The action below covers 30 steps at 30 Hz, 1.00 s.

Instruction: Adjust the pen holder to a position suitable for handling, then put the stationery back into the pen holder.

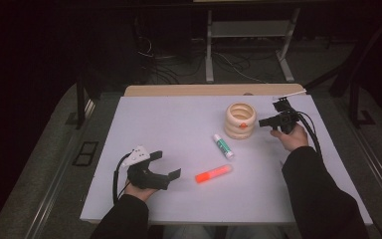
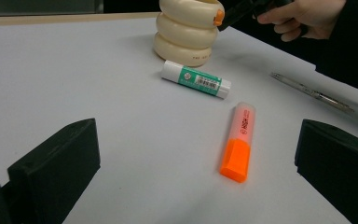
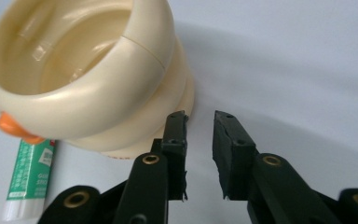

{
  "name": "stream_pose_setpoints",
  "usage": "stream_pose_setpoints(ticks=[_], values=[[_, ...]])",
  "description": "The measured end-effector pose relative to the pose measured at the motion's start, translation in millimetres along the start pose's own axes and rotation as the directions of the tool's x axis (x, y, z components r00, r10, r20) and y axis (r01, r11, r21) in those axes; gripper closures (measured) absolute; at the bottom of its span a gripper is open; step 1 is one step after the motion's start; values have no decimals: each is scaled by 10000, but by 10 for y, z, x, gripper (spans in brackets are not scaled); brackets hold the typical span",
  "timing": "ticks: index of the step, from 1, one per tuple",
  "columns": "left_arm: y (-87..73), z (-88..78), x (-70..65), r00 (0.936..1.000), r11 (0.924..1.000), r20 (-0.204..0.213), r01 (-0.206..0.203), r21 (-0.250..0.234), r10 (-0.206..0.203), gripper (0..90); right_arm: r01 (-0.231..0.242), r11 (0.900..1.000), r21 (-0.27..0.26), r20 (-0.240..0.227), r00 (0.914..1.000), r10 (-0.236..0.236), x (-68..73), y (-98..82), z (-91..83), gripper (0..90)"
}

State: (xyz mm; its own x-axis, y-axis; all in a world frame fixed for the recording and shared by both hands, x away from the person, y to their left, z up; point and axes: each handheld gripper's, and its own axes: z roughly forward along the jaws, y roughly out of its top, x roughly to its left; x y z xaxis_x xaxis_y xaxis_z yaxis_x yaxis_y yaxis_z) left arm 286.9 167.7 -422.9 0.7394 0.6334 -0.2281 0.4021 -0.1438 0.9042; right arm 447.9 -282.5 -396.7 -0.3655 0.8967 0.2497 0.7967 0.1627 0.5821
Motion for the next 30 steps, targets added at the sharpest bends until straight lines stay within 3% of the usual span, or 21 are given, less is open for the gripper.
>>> stream_pose_setpoints(ticks=[6, 15, 26, 30], values=[[-1, 2, -1, 10000, 10000, 0, -12, 8, 12, 0, 222, 9995, -203, 102, 9997, -220, 39, -9, -158, 640], [-2, 5, -2, 10000, 10000, -9, 2, 9, -2, 0, 535, 9976, -448, 41, 9986, -533, 120, -86, -352, 419], [-1, 3, 1, 10000, 10000, -12, 10, 16, -10, 0, 575, 9980, -258, 126, 9983, -572, 200, -334, -586, 139], [0, -2, -3, 10000, 10000, -40, -13, 1, 13, 0, 601, 9982, -49, -1, 9982, -601, 244, -434, -660, 125]])
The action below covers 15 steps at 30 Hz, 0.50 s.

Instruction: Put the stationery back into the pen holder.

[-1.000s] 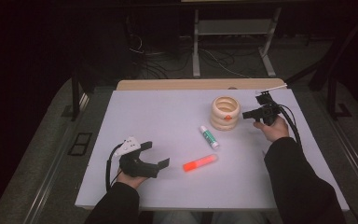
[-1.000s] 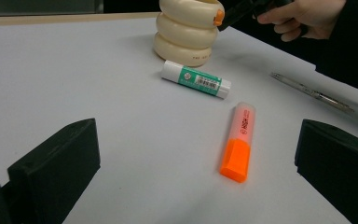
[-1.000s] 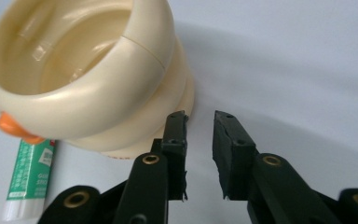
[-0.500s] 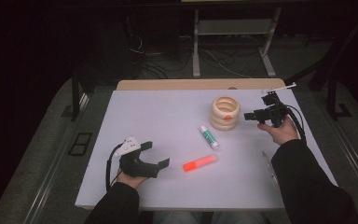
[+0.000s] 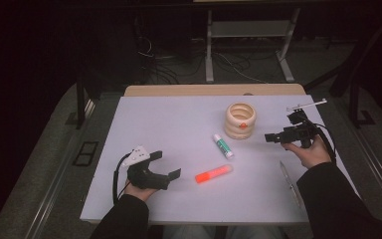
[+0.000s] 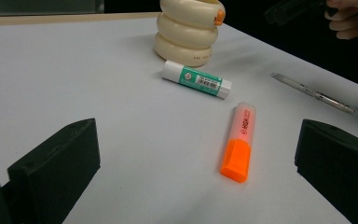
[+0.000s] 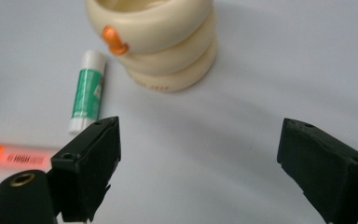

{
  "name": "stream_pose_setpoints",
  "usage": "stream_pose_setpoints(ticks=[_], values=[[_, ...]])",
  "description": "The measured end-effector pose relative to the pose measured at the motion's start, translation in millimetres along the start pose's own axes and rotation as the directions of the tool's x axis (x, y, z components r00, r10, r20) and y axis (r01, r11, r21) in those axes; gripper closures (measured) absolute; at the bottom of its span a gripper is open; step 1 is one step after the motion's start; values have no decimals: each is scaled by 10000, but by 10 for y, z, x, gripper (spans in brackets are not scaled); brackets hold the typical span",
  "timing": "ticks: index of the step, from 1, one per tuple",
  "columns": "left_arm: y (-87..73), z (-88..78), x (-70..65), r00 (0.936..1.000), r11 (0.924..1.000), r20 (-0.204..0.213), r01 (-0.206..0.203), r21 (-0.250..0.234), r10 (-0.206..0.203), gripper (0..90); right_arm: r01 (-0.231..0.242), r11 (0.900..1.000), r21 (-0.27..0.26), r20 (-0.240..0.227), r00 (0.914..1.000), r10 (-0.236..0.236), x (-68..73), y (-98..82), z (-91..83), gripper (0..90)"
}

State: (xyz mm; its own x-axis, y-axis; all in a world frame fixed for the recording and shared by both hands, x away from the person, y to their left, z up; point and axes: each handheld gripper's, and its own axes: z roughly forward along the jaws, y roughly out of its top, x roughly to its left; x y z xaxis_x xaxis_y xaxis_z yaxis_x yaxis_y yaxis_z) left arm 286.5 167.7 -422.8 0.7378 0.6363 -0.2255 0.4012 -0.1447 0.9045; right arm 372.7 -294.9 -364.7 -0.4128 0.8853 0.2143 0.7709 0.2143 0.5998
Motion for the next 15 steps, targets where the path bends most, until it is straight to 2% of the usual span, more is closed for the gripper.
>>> stream_pose_setpoints(ticks=[3, 4, 5, 6, 11, 15], values=[[1, 0, -3, 10000, 10000, -16, 7, -13, -7, 0, 89, 9999, 74, -95, 9999, -88, 45, -67, -52, 110], [1, 0, -4, 10000, 10000, -14, 6, -14, -6, 0, 90, 9999, 85, -180, 9998, -89, 61, -87, -69, 85], [1, -1, -4, 10000, 10000, -17, 2, -16, -2, 0, 143, 9999, 76, -250, 9996, -141, 74, -109, -82, 19], [1, -2, -4, 10000, 10000, -18, 5, -26, -5, 0, 175, 9997, 167, -233, 9996, -171, 89, -129, -92, 2], [2, -4, -1, 10000, 10000, -11, -11, -36, 11, 0, 302, 9992, 256, -251, 9992, -295, 142, -232, -149, 2], [2, -7, -3, 10000, 10000, -21, -5, -55, 5, 0, 223, 9993, 312, -291, 9993, -214, 165, -306, -183, 2]])
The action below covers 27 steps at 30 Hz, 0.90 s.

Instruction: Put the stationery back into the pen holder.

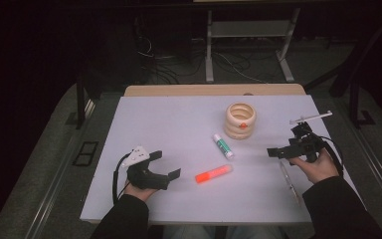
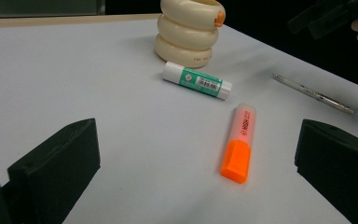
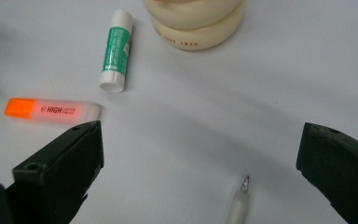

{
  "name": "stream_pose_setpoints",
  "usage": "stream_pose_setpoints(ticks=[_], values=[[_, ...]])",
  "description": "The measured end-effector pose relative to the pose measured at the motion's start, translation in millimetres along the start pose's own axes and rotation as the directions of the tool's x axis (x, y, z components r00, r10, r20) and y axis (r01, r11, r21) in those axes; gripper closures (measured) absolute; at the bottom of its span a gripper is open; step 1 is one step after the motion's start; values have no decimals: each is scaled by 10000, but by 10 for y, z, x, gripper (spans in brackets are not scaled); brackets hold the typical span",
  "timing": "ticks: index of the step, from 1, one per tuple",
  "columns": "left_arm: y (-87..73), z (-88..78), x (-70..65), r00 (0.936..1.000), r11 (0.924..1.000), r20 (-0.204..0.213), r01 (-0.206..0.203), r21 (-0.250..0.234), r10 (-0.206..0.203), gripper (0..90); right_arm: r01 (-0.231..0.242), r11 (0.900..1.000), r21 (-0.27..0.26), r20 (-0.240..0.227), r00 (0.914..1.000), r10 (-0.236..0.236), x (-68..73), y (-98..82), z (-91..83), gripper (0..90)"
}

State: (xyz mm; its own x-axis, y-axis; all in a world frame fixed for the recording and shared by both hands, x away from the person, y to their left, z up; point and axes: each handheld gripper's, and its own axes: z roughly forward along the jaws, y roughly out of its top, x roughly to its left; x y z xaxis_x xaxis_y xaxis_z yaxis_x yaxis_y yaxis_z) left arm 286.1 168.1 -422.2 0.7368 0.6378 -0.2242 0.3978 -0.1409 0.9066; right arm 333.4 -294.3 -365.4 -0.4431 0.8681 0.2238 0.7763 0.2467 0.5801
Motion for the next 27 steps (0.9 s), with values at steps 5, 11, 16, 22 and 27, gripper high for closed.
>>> stream_pose_setpoints(ticks=[5, 11, 16, 22, 27], values=[[0, -4, -1, 10000, 10000, -19, 11, -16, -11, 0, -24, 9999, 119, 105, 9999, 23, 11, -102, -4, 3], [-1, -5, -2, 10000, 10000, -31, 16, -15, -16, 0, -63, 9993, 356, 230, 9997, 55, -2, -222, 9, 3], [-1, -3, -2, 10000, 10000, -25, -8, 6, 8, 0, -162, 9981, 597, 239, 9996, 148, -11, -322, 33, 3], [-3, 1, -7, 10000, 10000, -27, 28, 0, -28, 0, -304, 9947, 980, 297, 9992, 276, -33, -409, 74, 3], [-3, -1, -6, 10000, 10000, -19, 21, 6, -21, 0, -401, 9903, 1330, 420, 9985, 348, -60, -459, 106, 4]])
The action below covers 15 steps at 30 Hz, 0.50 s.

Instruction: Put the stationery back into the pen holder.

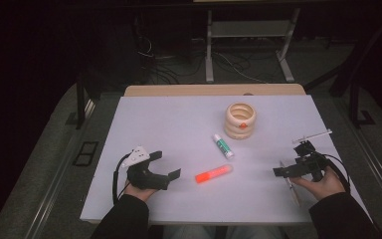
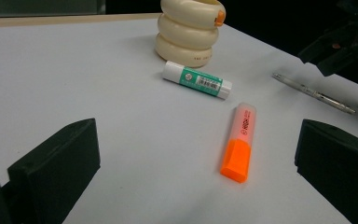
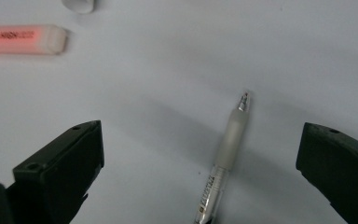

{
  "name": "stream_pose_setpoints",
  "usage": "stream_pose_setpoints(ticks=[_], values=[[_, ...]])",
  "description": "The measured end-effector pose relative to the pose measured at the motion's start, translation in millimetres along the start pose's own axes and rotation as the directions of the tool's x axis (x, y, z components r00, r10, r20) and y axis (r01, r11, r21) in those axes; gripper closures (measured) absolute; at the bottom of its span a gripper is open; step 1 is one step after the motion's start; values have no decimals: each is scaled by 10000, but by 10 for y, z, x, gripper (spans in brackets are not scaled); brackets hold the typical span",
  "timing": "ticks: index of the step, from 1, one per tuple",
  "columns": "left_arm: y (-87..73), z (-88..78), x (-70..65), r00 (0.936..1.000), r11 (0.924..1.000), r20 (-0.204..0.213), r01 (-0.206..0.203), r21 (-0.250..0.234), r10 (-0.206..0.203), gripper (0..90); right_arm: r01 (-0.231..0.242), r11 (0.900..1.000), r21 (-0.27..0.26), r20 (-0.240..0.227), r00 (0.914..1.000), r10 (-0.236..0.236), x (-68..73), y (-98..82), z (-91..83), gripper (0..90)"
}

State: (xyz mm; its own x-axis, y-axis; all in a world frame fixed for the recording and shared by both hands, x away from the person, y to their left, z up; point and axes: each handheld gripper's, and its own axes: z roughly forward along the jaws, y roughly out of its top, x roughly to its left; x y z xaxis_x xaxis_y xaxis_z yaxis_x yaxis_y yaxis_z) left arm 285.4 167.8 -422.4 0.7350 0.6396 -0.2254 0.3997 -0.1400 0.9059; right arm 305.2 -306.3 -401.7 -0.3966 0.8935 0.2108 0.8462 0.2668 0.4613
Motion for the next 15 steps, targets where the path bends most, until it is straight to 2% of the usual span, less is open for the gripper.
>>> stream_pose_setpoints(ticks=[2, 4, 6, 8, 10, 13, 15], values=[[0, -1, 0, 10000, 10000, 4, -22, 17, 22, 0, -1, 9999, 107, 24, 10000, 1, -16, -17, 15, 5], [0, 0, -1, 10000, 10000, 5, -24, 24, 24, 0, -34, 9998, 191, -16, 10000, 35, -39, -36, 28, 72], [0, 2, -1, 10000, 10000, 5, -18, 22, 18, 0, -152, 9994, 323, 20, 9999, 151, -60, -51, 48, 73], [0, 2, -1, 10000, 10000, 6, -23, 25, 23, 0, -200, 9989, 425, 109, 9997, 195, -74, -62, 61, 169], [0, 1, 0, 10000, 10000, 0, -26, 30, 26, 0, -297, 9984, 476, 88, 9995, 293, -94, -75, 78, 182], [-1, 1, 0, 10000, 10000, 3, -21, 35, 21, 0, -327, 9976, 607, 199, 9993, 316, -92, -89, 96, 280], [-1, 3, -1, 10000, 10000, 3, -15, 33, 15, 0, -326, 9974, 646, 228, 9993, 312, -87, -92, 97, 303]])
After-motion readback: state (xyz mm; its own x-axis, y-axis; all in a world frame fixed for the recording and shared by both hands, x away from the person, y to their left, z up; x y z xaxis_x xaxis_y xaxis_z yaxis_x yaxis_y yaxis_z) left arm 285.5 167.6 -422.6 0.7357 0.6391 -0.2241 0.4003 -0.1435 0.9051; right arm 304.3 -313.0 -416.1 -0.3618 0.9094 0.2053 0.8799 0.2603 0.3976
